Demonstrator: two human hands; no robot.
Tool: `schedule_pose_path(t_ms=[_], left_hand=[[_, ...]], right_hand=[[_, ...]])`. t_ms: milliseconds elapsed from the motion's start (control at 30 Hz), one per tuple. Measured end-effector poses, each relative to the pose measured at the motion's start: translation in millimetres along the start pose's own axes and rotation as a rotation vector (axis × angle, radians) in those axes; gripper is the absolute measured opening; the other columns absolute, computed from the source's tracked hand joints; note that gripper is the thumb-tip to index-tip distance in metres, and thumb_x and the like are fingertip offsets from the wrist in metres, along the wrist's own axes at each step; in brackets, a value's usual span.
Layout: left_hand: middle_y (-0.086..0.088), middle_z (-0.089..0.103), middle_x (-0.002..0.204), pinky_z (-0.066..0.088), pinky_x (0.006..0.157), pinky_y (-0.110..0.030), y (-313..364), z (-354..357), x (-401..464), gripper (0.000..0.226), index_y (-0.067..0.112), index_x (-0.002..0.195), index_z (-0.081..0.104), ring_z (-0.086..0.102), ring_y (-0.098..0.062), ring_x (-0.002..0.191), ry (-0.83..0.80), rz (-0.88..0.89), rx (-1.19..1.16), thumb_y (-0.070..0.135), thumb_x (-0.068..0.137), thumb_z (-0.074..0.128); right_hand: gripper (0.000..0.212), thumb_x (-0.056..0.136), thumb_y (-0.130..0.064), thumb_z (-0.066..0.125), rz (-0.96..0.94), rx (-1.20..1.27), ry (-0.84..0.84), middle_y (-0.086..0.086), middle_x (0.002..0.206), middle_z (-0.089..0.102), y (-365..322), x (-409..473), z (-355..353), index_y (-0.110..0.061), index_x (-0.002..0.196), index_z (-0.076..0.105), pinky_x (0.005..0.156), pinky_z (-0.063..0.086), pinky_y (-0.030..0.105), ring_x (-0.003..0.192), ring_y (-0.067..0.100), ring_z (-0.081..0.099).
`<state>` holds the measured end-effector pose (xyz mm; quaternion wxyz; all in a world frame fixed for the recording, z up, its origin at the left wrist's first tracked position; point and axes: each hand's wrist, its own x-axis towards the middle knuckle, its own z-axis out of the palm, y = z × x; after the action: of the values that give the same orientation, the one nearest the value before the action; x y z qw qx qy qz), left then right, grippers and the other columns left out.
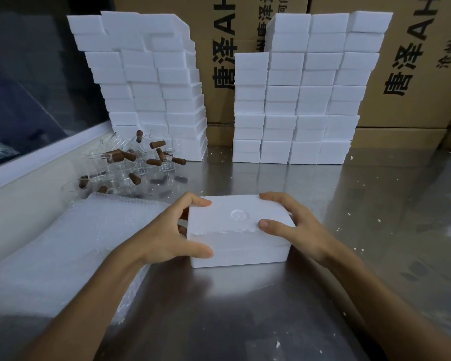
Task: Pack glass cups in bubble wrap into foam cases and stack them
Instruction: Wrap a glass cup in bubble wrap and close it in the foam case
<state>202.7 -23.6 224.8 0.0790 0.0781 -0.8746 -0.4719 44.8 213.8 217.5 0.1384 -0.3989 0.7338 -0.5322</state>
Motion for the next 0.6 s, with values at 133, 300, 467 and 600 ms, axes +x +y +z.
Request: schedule_pose_path(t_ms=[133, 300, 467, 600], left_hand=[[0.022, 0.051, 0.123, 0.057, 0.083, -0.024, -2, 1, -1, 0.083, 0.059, 0.117, 0.044, 0.056, -0.009, 0.111, -0.016, 0.019, -0.008, 0.046, 0.049, 0.090], [0.022, 0.052, 0.122, 0.058, 0.087, -0.030, -3, 4, -2, 0.080, 0.057, 0.114, 0.045, 0.055, -0.008, 0.111, 0.007, 0.033, -0.014, 0.043, 0.050, 0.089], [0.022, 0.051, 0.119, 0.058, 0.084, -0.028, -4, 5, -2, 0.077, 0.056, 0.112, 0.047, 0.054, -0.003, 0.110, 0.029, 0.057, -0.042, 0.036, 0.052, 0.090], [0.020, 0.050, 0.121, 0.059, 0.084, -0.029, -7, 6, -1, 0.076, 0.054, 0.113, 0.049, 0.052, -0.009, 0.113, 0.044, 0.069, -0.055, 0.027, 0.056, 0.091]], right_hand=[[0.056, 0.061, -0.070, 0.068, -0.014, 0.000, -0.003, -0.041, 0.108, 0.053, 3, 0, 0, -0.061, 0.113, 0.052, 0.075, 0.048, 0.006, 0.099, -0.014, 0.054], [0.063, 0.063, -0.070, 0.067, -0.025, -0.010, -0.040, -0.039, 0.111, 0.053, 7, -1, -2, -0.056, 0.122, 0.050, 0.077, 0.047, 0.006, 0.102, -0.013, 0.054], [0.080, 0.067, -0.047, 0.084, 0.001, -0.094, -0.227, -0.037, 0.118, 0.049, 12, 2, -17, -0.058, 0.132, 0.038, 0.083, 0.048, 0.009, 0.107, -0.012, 0.052], [0.086, 0.063, -0.043, 0.087, 0.000, -0.133, -0.293, -0.033, 0.123, 0.048, 12, 5, -27, -0.059, 0.131, 0.037, 0.090, 0.052, 0.017, 0.114, -0.004, 0.053]])
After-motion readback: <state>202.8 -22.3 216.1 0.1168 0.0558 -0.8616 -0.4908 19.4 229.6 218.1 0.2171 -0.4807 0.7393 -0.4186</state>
